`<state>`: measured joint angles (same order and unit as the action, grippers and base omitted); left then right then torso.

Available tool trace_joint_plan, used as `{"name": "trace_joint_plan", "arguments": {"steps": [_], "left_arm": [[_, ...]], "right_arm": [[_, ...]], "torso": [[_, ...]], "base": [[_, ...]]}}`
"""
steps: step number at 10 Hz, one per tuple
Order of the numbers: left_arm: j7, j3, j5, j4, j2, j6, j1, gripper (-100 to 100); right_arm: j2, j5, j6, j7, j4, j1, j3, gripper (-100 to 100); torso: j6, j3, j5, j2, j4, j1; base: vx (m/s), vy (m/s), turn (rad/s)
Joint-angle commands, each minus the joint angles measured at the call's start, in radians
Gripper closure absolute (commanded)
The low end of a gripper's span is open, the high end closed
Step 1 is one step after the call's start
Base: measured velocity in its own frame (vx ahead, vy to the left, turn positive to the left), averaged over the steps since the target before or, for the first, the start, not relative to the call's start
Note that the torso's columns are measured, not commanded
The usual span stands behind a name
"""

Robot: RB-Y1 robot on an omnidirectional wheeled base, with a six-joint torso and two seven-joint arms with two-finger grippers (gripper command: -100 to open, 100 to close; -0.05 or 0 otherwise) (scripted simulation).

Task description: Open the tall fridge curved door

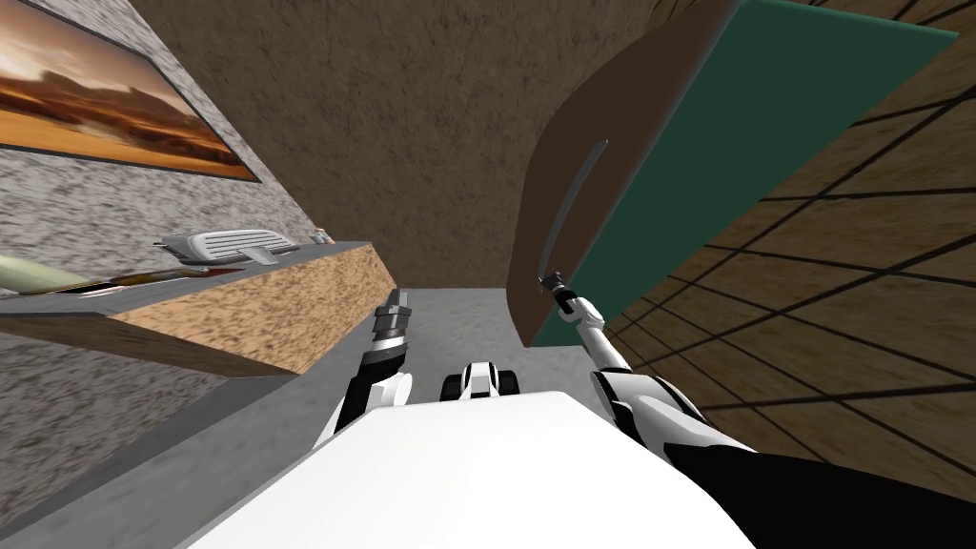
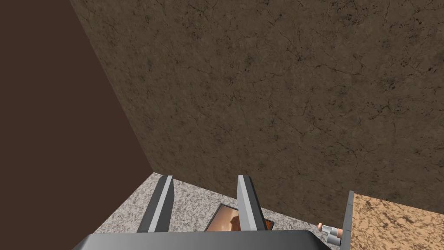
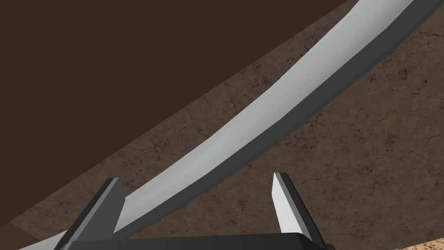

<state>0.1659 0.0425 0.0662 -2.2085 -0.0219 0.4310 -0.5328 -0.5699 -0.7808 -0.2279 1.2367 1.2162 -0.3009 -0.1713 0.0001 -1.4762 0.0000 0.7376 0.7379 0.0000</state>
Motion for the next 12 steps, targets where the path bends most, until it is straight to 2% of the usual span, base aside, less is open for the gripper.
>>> {"name": "trace_joint_plan", "arguments": {"steps": [1, 2, 3, 4, 5, 6, 7, 10, 11, 12], "left_arm": [[0.0, 0.0, 0.0, 0.0, 0.0, 0.0, 0.0, 0], [0.0, 0.0, 0.0, 0.0, 0.0, 0.0, 0.0, 0], [0.0, 0.0, 0.0, 0.0, 0.0, 0.0, 0.0, 0], [0.0, 0.0, 0.0, 0.0, 0.0, 0.0, 0.0, 0], [0.0, 0.0, 0.0, 0.0, 0.0, 0.0, 0.0, 0], [0.0, 0.0, 0.0, 0.0, 0.0, 0.0, 0.0, 0], [0.0, 0.0, 0.0, 0.0, 0.0, 0.0, 0.0, 0], [0.0, 0.0, 0.0, 0.0, 0.0, 0.0, 0.0, 0], [0.0, 0.0, 0.0, 0.0, 0.0, 0.0, 0.0, 0], [0.0, 0.0, 0.0, 0.0, 0.0, 0.0, 0.0, 0]], "right_arm": [[-0.036, 0.002, 0.032, -0.045, -0.006, -0.028, 0.022, -100], [-0.026, 0.001, 0.019, -0.031, -0.009, -0.023, 0.013, -100], [-0.058, 0.006, 0.039, -0.056, -0.023, -0.042, 0.026, -100], [-0.046, 0.005, 0.03, -0.045, -0.015, -0.032, 0.021, -100], [-0.049, 0.005, 0.032, -0.049, -0.016, -0.033, 0.022, 100], [-0.04, -0.003, 0.055, -0.044, -0.013, -0.033, 0.006, 100], [-0.04, -0.003, 0.055, -0.044, -0.013, -0.033, 0.006, 100], [-0.027, -0.021, 0.103, -0.03, -0.009, -0.034, -0.025, 100], [-0.027, -0.021, 0.103, -0.03, -0.009, -0.034, -0.025, 100], [-0.021, -0.03, 0.127, -0.024, -0.006, -0.034, -0.041, 100]], "torso": [[0.0, 0.0, 0.0, 0.0, 0.0, 0.0], [0.0, 0.0, 0.0, 0.0, 0.0, 0.0], [0.0, -0.001, 0.0, -0.001, 0.0, 0.0], [-0.001, -0.003, 0.0, -0.004, -0.001, -0.001], [0.0, -0.001, 0.0, -0.002, -0.001, 0.0], [0.0, 0.0, 0.001, 0.0, 0.0, 0.0], [-0.001, -0.002, 0.004, -0.004, -0.002, 0.011], [-0.006, -0.006, 0.005, -0.008, 0.0, 0.003], [-0.007, -0.006, 0.006, -0.009, 0.0, 0.005], [-0.007, -0.006, 0.006, -0.009, 0.001, 0.003]], "base": [[-0.045, 0.008, 0.037], [-0.017, 0.004, 0.005], [0.054, -0.004, 0.103], [0.036, -0.006, 0.031], [0.0, 0.0, 0.0], [0.071, 0.191, -0.032], [0.072, 0.225, -0.058], [0.094, 0.252, -0.037], [0.074, 0.258, -0.03], [0.09, 0.281, -0.029]]}}
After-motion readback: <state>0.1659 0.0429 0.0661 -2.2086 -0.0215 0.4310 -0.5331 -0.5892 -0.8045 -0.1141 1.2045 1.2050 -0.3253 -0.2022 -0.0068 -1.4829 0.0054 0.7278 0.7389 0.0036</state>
